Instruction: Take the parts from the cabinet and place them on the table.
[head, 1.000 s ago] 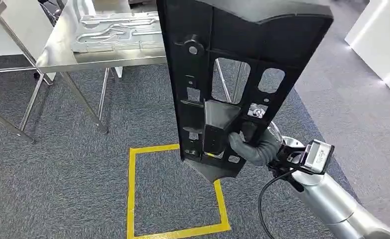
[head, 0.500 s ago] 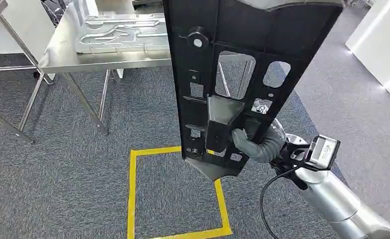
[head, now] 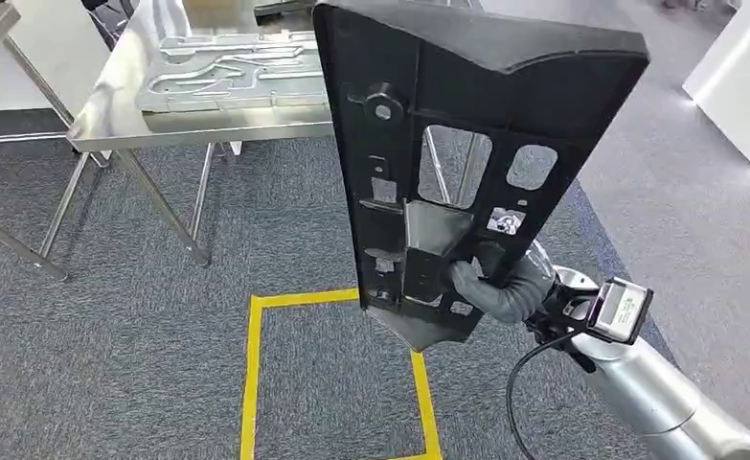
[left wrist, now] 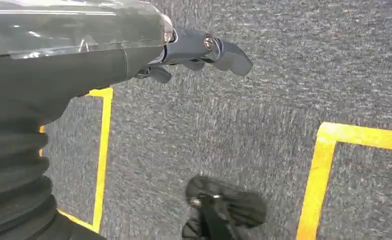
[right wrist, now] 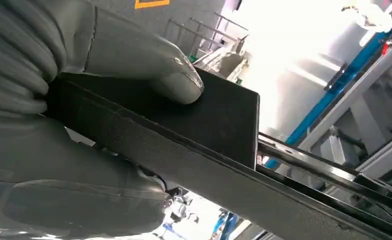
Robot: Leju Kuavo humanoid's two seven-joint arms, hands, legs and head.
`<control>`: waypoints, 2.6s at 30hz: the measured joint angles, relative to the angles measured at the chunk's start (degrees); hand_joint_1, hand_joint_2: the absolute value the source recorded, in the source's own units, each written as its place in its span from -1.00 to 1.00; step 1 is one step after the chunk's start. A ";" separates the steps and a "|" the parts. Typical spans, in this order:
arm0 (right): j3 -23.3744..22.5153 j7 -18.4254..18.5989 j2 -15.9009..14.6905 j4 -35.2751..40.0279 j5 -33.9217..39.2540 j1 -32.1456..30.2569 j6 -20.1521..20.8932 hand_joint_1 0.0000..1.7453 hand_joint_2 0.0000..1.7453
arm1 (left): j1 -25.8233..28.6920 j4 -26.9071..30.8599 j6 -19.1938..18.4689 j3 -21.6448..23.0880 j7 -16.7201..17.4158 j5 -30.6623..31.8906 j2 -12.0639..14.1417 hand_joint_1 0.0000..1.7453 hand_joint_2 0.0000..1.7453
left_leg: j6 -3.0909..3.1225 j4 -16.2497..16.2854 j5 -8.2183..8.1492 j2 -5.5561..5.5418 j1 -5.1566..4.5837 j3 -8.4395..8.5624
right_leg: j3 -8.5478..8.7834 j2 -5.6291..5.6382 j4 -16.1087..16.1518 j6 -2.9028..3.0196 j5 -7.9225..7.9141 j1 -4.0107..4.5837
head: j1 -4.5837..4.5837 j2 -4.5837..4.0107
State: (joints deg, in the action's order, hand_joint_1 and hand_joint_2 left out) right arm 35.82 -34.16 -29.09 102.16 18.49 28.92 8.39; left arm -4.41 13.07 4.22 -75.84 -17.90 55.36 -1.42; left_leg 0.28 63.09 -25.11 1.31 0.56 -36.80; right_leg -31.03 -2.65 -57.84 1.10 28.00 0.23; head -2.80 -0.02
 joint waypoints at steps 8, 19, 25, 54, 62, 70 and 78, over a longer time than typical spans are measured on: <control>-0.20 -2.54 -0.96 0.06 -1.41 -1.54 -0.05 0.96 1.00 | -0.22 0.00 0.13 0.00 -0.19 -0.24 -0.20 -1.00 1.00 | 2.30 -5.93 0.04 -0.13 -0.39 3.26 | -0.13 1.07 -3.58 -2.30 3.70 -0.03 | 0.00 0.00; -3.87 -1.24 -0.85 -0.46 -0.20 -4.66 6.41 0.96 1.00 | 0.38 0.00 1.07 -1.33 -0.76 -1.33 -1.11 -1.00 1.00 | 0.10 -5.41 -3.56 -2.78 -0.21 6.03 | -4.56 3.05 -0.93 -2.54 -3.27 -1.46 | 0.02 0.00; -3.65 2.73 1.18 0.74 1.51 -0.10 1.33 0.96 1.00 | -0.48 0.02 -0.44 -1.31 -0.74 -0.15 -0.55 -1.00 1.00 | -1.43 7.47 -9.54 -1.81 0.08 -0.17 | -2.85 2.34 -0.32 -0.20 -2.05 -1.27 | 0.02 0.00; -4.61 0.96 6.71 4.46 -0.68 -1.77 -1.68 0.96 1.00 | -0.82 0.04 -0.63 -1.09 -0.48 0.98 0.15 -1.00 1.00 | -1.02 -0.29 -6.91 -0.66 -0.21 5.14 | -3.37 2.19 -0.03 -0.03 -2.92 -0.98 | -0.02 0.00; -5.33 0.96 6.71 4.89 -0.74 -2.56 -2.82 0.96 1.00 | -0.58 0.04 -1.09 -1.07 -0.44 1.20 0.41 -1.00 1.00 | -0.53 -3.36 1.48 -2.35 0.01 1.51 | -0.23 4.73 -0.02 -0.45 -0.51 -0.92 | 0.00 0.00; -5.86 0.63 6.84 6.10 -1.22 -3.23 -3.71 0.96 1.00 | -0.90 0.04 -1.25 -0.98 -0.26 1.18 0.66 -1.00 1.00 | 1.70 -5.82 -0.09 -1.56 0.10 3.85 | -3.71 3.62 -7.31 -2.84 3.69 -0.84 | 0.00 0.00; -6.82 0.35 6.84 7.08 -3.93 -5.39 -4.67 0.96 1.00 | -0.74 0.04 -1.49 -0.74 -0.37 1.46 0.66 -1.00 1.00 | 1.04 -5.57 -2.97 -0.71 -0.21 6.81 | -4.11 1.74 -0.89 -2.60 -3.87 -0.86 | 0.00 0.00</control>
State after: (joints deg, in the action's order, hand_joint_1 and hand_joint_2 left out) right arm 29.00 -33.81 -22.25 109.24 14.56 23.53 3.72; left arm -5.16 13.11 2.73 -76.59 -18.27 56.83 -0.77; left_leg 1.32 57.53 -28.08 0.59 0.35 -29.98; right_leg -35.14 -0.91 -58.72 -1.50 24.13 -0.63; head -2.80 -0.02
